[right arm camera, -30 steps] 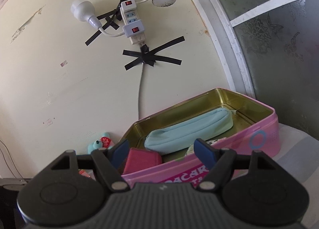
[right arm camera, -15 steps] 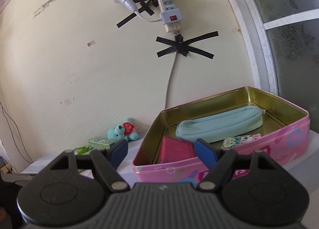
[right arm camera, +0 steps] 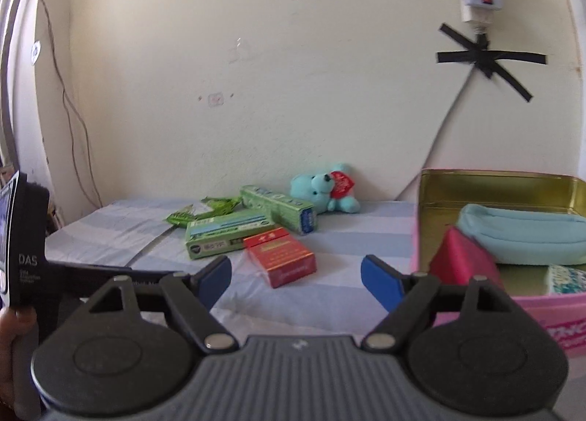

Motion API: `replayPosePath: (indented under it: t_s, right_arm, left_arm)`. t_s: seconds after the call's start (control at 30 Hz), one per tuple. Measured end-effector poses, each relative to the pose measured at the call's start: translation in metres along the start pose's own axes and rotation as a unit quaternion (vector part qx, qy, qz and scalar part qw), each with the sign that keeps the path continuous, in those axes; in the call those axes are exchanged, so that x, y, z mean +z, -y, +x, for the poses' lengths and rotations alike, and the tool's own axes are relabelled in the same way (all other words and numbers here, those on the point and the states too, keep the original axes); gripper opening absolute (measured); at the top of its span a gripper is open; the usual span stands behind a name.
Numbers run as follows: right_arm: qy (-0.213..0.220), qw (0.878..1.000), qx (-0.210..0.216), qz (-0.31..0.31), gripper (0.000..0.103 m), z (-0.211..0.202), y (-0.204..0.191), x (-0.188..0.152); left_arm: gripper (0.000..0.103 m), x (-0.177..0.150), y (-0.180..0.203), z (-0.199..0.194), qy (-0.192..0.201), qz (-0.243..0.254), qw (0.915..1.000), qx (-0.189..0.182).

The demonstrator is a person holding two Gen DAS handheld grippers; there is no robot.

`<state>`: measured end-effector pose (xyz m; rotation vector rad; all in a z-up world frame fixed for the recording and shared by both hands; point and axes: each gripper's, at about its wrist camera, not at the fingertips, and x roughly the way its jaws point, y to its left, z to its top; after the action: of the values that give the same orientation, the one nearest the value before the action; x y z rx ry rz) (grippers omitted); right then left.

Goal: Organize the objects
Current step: 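Withdraw the open left gripper from the tin, then grasp the red cigarette box with the left gripper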

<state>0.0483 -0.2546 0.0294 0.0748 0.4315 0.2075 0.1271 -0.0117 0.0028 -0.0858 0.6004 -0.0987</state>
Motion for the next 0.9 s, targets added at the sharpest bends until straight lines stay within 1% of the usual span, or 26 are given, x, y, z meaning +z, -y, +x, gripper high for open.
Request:
replayPosePath:
  t_s: [0.07, 0.1, 0.13, 0.2, 0.23, 0.3, 0.37, 0.4, 0.43, 0.47, 0.5, 0.57, 0.6, 0.67, 0.7, 0.8, 0.83, 0.9]
  right_arm:
    - [-0.021, 0.999, 0.011, -0.036, 0.082, 0.024, -0.013, 0.002]
    - [-0.03, 0.998, 0.014, -0.055, 0.082, 0.037, -0.02, 0.003]
    - [-0.04, 0.996, 0.016, -0.073, 0.082, 0.051, -0.025, 0.004]
    - [-0.062, 0.994, 0.012, -0.094, 0.082, 0.08, -0.03, 0.005]
    - [-0.074, 0.992, 0.004, -0.101, 0.083, 0.095, -0.031, 0.005]
    - [-0.1, 0.989, -0.009, -0.105, 0.084, 0.122, -0.027, 0.007]
    - [-0.135, 0.986, -0.011, -0.097, 0.084, 0.146, -0.019, 0.007]
    - [-0.146, 0.987, 0.002, -0.072, 0.081, 0.152, -0.013, 0.011]
    - [-0.149, 0.987, 0.017, -0.053, 0.066, 0.154, -0.007, 0.014]
    - [-0.152, 0.987, 0.023, -0.053, 0.065, 0.153, -0.005, 0.014]
    - [-0.149, 0.986, 0.02, -0.067, 0.064, 0.15, -0.007, 0.012]
    - [-0.146, 0.985, 0.027, -0.085, 0.063, 0.136, -0.009, 0.006]
    - [-0.147, 0.984, 0.036, -0.09, 0.063, 0.126, -0.01, 0.002]
    - [-0.148, 0.981, 0.058, -0.113, 0.063, 0.101, -0.012, -0.007]
    - [-0.145, 0.979, 0.068, -0.128, 0.063, 0.087, -0.012, -0.012]
    - [-0.149, 0.97, 0.101, -0.161, 0.064, 0.041, -0.008, -0.026]
    - [-0.146, 0.97, 0.106, -0.164, 0.064, 0.026, -0.003, -0.029]
    - [-0.149, 0.969, 0.109, -0.161, 0.068, -0.001, 0.004, -0.036]
  left_arm:
    - [0.083, 0.002, -0.013, 0.006, -0.015, -0.036, 0.9992, -0.012]
    - [0.083, 0.003, -0.017, 0.006, -0.012, -0.049, 0.9985, -0.022]
    - [0.083, 0.003, -0.02, 0.004, -0.004, -0.057, 0.9981, -0.025]
    - [0.083, 0.004, -0.022, 0.003, 0.003, -0.06, 0.998, -0.019]
    - [0.084, 0.004, -0.022, 0.003, 0.002, -0.062, 0.9978, -0.023]
    - [0.083, 0.004, -0.022, 0.005, 0.0, -0.06, 0.9977, -0.03]
    - [0.084, 0.004, -0.02, 0.005, 0.0, -0.052, 0.998, -0.035]
    - [0.084, 0.004, -0.019, 0.005, 0.0, -0.049, 0.9981, -0.037]
    - [0.084, 0.004, -0.018, 0.005, 0.001, -0.045, 0.9982, -0.04]
    - [0.084, 0.004, -0.018, 0.006, 0.001, -0.041, 0.9981, -0.045]
    - [0.084, 0.004, -0.017, 0.006, 0.003, -0.038, 0.998, -0.05]
    - [0.084, 0.003, -0.017, 0.005, 0.006, -0.034, 0.9972, -0.066]
    - [0.084, 0.003, -0.016, 0.004, 0.007, -0.033, 0.9964, -0.077]
    - [0.084, 0.002, -0.014, 0.002, 0.002, -0.03, 0.9927, -0.117]
    - [0.084, 0.001, -0.012, 0.002, -0.004, -0.028, 0.9898, -0.14]
    - [0.084, -0.004, 0.001, -0.002, -0.025, -0.008, 0.9766, -0.214]
    - [0.084, -0.006, 0.007, -0.006, -0.025, 0.003, 0.9734, -0.228]
    - [0.084, -0.01, 0.02, -0.014, -0.024, 0.026, 0.9666, -0.254]
